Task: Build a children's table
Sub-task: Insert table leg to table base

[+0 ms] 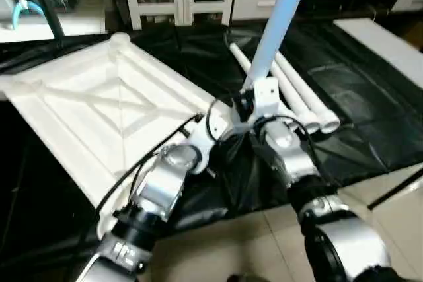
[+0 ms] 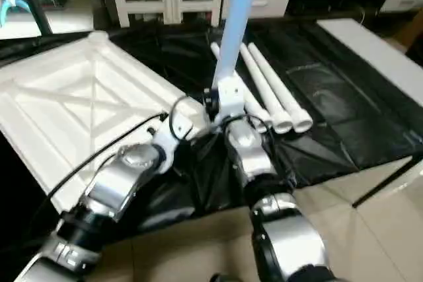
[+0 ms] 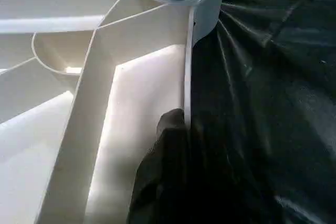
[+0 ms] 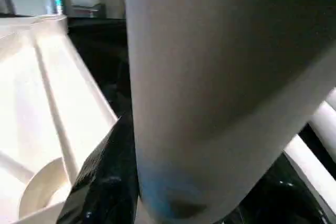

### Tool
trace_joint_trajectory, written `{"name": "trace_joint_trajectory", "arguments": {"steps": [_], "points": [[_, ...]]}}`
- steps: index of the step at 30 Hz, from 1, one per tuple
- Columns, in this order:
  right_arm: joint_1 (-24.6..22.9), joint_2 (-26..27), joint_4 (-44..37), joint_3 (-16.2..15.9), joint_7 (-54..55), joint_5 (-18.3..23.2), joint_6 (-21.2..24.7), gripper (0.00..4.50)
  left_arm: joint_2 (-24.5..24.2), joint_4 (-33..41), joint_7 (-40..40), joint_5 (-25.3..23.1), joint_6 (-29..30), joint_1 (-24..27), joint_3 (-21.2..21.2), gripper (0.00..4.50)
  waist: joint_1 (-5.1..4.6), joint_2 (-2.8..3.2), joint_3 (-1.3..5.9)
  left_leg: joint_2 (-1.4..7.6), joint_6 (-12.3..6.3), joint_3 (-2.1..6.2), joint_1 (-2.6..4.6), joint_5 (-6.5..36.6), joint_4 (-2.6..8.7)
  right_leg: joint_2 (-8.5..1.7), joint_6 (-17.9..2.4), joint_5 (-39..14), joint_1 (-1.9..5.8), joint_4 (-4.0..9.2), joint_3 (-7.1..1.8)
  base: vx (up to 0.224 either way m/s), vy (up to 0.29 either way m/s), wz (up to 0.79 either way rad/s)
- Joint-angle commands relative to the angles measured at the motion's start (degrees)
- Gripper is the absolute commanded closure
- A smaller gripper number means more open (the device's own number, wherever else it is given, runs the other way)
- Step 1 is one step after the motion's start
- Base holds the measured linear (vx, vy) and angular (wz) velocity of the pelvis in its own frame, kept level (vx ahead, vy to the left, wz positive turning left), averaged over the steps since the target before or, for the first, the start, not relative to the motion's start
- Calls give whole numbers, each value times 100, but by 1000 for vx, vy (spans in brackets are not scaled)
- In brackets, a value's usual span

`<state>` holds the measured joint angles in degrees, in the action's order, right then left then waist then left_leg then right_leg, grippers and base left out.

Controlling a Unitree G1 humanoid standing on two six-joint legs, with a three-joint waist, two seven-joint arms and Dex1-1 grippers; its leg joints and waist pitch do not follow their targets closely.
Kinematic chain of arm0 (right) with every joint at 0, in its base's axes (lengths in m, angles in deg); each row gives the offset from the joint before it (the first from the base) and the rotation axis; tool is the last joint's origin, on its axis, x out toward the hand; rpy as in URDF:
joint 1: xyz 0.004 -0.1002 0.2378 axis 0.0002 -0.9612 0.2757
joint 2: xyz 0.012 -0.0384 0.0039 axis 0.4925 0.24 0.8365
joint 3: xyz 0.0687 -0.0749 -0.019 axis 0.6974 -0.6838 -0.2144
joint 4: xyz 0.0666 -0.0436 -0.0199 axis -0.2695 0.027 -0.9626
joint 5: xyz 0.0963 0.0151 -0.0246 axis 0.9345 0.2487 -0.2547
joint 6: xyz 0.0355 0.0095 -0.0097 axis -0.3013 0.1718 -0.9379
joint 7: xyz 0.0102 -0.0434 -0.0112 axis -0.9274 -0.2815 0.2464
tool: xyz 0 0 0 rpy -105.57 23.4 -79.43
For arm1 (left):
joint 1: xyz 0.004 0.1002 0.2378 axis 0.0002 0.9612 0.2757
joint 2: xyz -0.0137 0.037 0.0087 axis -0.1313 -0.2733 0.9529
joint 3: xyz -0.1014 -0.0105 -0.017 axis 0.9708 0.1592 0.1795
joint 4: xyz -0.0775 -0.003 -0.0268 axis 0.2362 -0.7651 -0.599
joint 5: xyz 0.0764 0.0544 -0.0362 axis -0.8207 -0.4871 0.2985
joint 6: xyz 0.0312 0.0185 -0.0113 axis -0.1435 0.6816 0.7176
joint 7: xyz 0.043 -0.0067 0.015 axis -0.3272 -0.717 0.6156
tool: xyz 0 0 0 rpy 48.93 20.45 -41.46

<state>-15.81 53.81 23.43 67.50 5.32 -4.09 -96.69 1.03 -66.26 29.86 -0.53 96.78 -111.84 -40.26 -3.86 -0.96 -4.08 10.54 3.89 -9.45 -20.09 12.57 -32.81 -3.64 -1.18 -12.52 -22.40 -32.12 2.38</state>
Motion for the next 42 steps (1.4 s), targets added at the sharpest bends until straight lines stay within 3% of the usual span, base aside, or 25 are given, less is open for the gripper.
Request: {"name": "trace_joint_trajectory", "arguments": {"steps": [1, 4, 7, 8, 10, 11, 13, 17, 21, 23, 25, 26, 29, 33, 37, 38, 42], "points": [[-546, 99, 1067, 20, -10, -84, 617, 264, -11, 147, 240, -111, -28, -197, 139, 450, 16, 77, 128, 242, 54, 107, -14, 2399, 549, -393, -856, -1786, 38, 417, -211, 0, 0, 0], [-505, 58, 973, 93, -386, 8, 354, 264, -218, 260, 42, -41, -197, -104, 152, 450, 28, 99, 140, 257, 7, 93, -27, 2225, 546, -400, -905, -1718, 58, 406, -212, 0, 0, 0], [-452, -59, 884, 93, -627, 25, 77, 264, -417, 306, -213, 33, -376, -27, 110, 450, 42, 97, 187, 271, -36, 69, -43, 1860, 529, -392, -1039, -1262, 96, 359, -213, 0, 0, 0], [-426, -129, 712, 120, -923, 117, -83, 264, -619, 372, -520, 103, -725, 66, 6, 450, 45, 109, 202, 261, -88, 45, -47, 1640, 513, -377, -1132, -925, 105, 338, -207, 0, 0, 0], [-410, -155, 622, 164, -1084, 185, -144, 264, -725, 424, -692, 146, -861, 120, -54, 450, 44, 97, 218, 271, -202, 19, -58, 1494, 495, -382, -1239, -792, 122, 320, -208, 0, 0, 0], [-387, -189, 488, 241, -1334, 303, -152, 264, -906, 508, -985, 197, -1207, 208, -170, 450, 65, 111, 217, 269, -288, 17, -74, 1383, 483, -397, -1300, -758, 138, 318, -207, 0, 0, 0], [-360, -225, 316, 386, -1665, 499, -96, 264, -1149, 609, -1331, 241, -1547, 317, -324, 450, 69, 119, 240, 277, -385, 1, -88, 1080, 456, -402, -1409, -460, 170, 271, -216, 0, 0, 0], [-305, -391, -108, 718, -2362, 1011, 163, 264, -1853, 649, -2062, 169, -2305, 534, -738, 450, 99, 124, 288, 256, -832, -38, -73, -85, 343, -385, -1818, 982, 234, 90, -229, 0, 0, 0], [-312, -596, -554, 1012, -2914, 1540, 384, 264, -2205, 364, -2350, 108, -2788, 579, -732, 450, 146, 177, 354, 262, -1122, -46, -2, -681, 273, -342, -1985, 1740, 243, -31, -225, 0, 0, 0], [-383, -773, -818, 986, -3288, 1630, 546, 264, -2335, 274, -2548, 219, -2969, 581, -645, 450, 183, 163, 344, 264, -1228, -53, 7, -781, 259, -334, -2015, 1752, 232, -39, -208, 0, 0, 0], [-395, -806, -858, 978, -3358, 1636, 579, 264, -2361, 257, -2584, 240, -3007, 580, -632, 450, 203, 165, 342, 276, -1210, -59, 17, -715, 257, -340, -2019, 1611, 216, -35, -210, 0, 0, 0], [-473, -1073, -1113, 848, -3794, 1616, 845, 264, -2505, 184, -2779, 352, -3169, 571, -550, 450, 238, 161, 336, 283, -1110, -67, 28, -525, 263, -344, -2015, 1256, 210, -16, -211, 0, 0, 0], [-553, -1364, -1441, 760, -4361, 1723, 1220, 264, -2684, 125, -3096, 551, -3388, 584, -494, 450, 307, 134, 329, 280, -920, -88, 37, -220, 270, -341, -1947, 861, 206, 1, -227, 0, 0, 0], [-615, -1470, -1662, 755, -4612, 1881, 1425, 264, -2768, 110, -3248, 603, -3510, 630, -476, 450, 355, 122, 337, 287, -742, -90, 30, -88, 266, -354, -1859, 644, 211, -5, -238, 0, 0, 0], [-526, -1495, -1861, 1092, -4587, 2288, 1697, 264, -2869, 111, -3325, 651, -3810, 745, -439, 450, 386, 102, 355, 274, -667, -95, 29, -162, 245, -349, -1798, 677, 206, -29, -246, 0, 0, 0], [-488, -1487, -1870, 1178, -4549, 2363, 1709, 264, -2870, 101, -3345, 670, -3857, 758, -431, 450, 395, 67, 360, 264, -659, -105, 28, -133, 242, -345, -1772, 609, 216, -30, -254, 0, 0, 0], [-358, -1488, -1880, 1472, -4361, 2556, 1697, 265, -2872, -59, -3268, 665, -4177, 742, -386, 450, 422, 66, 370, 254, -608, -128, 31, -104, 231, -330, -1704, 475, 200, -39, -250, 0, 0, 0]]}}
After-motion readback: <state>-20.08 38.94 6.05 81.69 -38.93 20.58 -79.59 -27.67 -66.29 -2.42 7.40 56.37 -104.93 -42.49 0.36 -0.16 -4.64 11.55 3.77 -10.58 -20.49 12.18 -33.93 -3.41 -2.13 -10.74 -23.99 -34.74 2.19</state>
